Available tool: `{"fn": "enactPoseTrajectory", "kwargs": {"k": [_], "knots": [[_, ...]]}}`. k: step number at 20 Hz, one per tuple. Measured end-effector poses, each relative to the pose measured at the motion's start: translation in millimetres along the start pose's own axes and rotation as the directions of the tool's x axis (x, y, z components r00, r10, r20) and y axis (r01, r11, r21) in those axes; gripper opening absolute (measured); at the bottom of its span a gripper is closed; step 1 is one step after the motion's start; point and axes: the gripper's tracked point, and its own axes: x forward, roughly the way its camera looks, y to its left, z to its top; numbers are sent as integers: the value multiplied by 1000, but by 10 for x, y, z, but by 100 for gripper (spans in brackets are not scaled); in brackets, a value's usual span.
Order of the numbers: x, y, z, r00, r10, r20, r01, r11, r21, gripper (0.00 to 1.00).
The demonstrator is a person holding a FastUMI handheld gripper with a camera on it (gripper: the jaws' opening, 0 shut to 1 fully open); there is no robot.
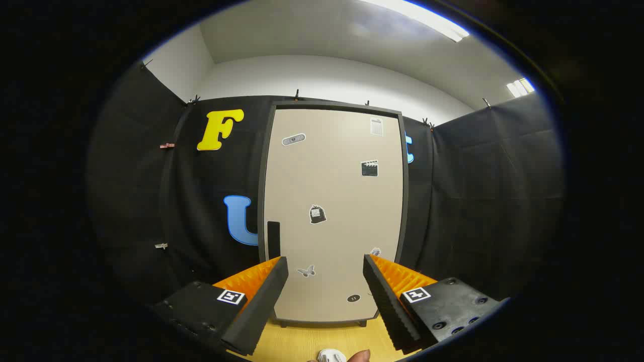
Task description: Open the shoe cabinet door, grab the shoes and put them into the shoe cabinet, then close the shoe cabinet door.
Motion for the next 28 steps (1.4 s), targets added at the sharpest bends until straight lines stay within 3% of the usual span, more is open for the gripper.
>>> {"fn": "enactPoseTrajectory", "kwargs": {"k": [18, 28], "knots": [[9, 57, -11, 1000, 5, 12, -5, 1000, -1, 97], [426, 708, 62, 997, 74, 23, -74, 997, 26, 97]]}}
